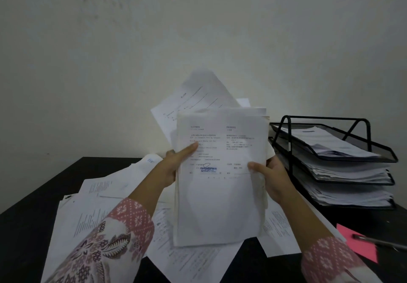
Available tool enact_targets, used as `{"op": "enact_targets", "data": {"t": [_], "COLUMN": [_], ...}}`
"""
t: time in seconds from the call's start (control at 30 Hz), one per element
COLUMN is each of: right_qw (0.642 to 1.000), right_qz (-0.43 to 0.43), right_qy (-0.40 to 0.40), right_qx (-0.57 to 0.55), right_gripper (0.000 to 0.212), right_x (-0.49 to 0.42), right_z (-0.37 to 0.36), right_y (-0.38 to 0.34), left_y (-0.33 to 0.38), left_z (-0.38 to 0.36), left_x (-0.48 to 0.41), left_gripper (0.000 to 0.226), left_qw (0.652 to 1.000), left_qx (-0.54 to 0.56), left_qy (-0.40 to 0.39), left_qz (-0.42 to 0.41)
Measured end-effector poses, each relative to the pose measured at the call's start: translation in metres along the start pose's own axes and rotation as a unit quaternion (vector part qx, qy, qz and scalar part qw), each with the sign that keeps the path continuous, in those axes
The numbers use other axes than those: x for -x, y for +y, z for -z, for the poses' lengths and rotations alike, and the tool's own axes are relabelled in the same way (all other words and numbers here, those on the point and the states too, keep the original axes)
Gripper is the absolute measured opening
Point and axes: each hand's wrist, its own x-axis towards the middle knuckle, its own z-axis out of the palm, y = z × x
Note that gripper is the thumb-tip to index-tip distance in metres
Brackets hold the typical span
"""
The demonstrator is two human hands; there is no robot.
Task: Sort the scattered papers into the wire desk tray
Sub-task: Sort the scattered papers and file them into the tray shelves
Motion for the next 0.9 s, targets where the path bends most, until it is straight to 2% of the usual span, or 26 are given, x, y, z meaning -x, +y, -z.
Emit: {"op": "enact_targets", "data": {"t": [0.07,0.1,0.13,0.23,0.3,0.37,0.47,0.5,0.73,0.8,0.9], "right_qw": [1.000,1.000,1.000,1.000,1.000,0.997,0.982,0.973,0.888,0.889,0.882], "right_qz": [-0.008,-0.008,-0.007,-0.008,0.005,0.028,0.070,0.081,0.133,0.104,0.012], "right_qy": [-0.003,-0.004,-0.006,0.001,0.020,0.047,0.069,0.076,0.098,0.088,0.051], "right_qx": [-0.007,-0.006,-0.003,0.012,0.022,0.055,0.162,0.202,0.430,0.437,0.468], "right_gripper": [0.094,0.095,0.095,0.089,0.079,0.058,0.027,0.023,0.032,0.028,0.025], "right_x": [0.000,0.000,0.000,0.000,-0.002,-0.007,-0.014,-0.015,-0.016,-0.017,-0.019], "right_z": [0.001,0.002,0.003,0.008,0.011,0.014,0.010,0.006,0.003,0.009,0.016], "right_y": [-0.001,-0.001,-0.002,-0.006,-0.011,-0.020,-0.032,-0.035,-0.018,-0.010,-0.002], "left_y": [-0.004,-0.006,-0.007,-0.006,-0.003,0.001,0.007,0.007,0.001,-0.002,-0.002], "left_z": [-0.003,-0.003,-0.002,-0.006,-0.011,-0.015,-0.017,-0.018,-0.015,-0.010,-0.005], "left_x": [0.005,0.005,0.004,0.001,-0.001,-0.003,-0.007,-0.008,-0.004,-0.003,-0.001], "left_gripper": [0.043,0.032,0.035,0.068,0.060,0.050,0.048,0.047,0.041,0.038,0.033], "left_qw": [0.997,0.995,0.995,0.998,0.994,0.986,0.978,0.976,0.976,0.976,0.976], "left_qx": [0.033,0.049,0.051,0.010,-0.043,-0.067,-0.065,-0.057,-0.029,-0.032,-0.038], "left_qy": [-0.068,-0.082,-0.081,-0.019,0.032,0.068,0.088,0.089,0.083,0.073,0.061], "left_qz": [0.018,0.017,0.006,-0.051,-0.097,-0.133,-0.179,-0.190,-0.200,-0.201,-0.206]}}
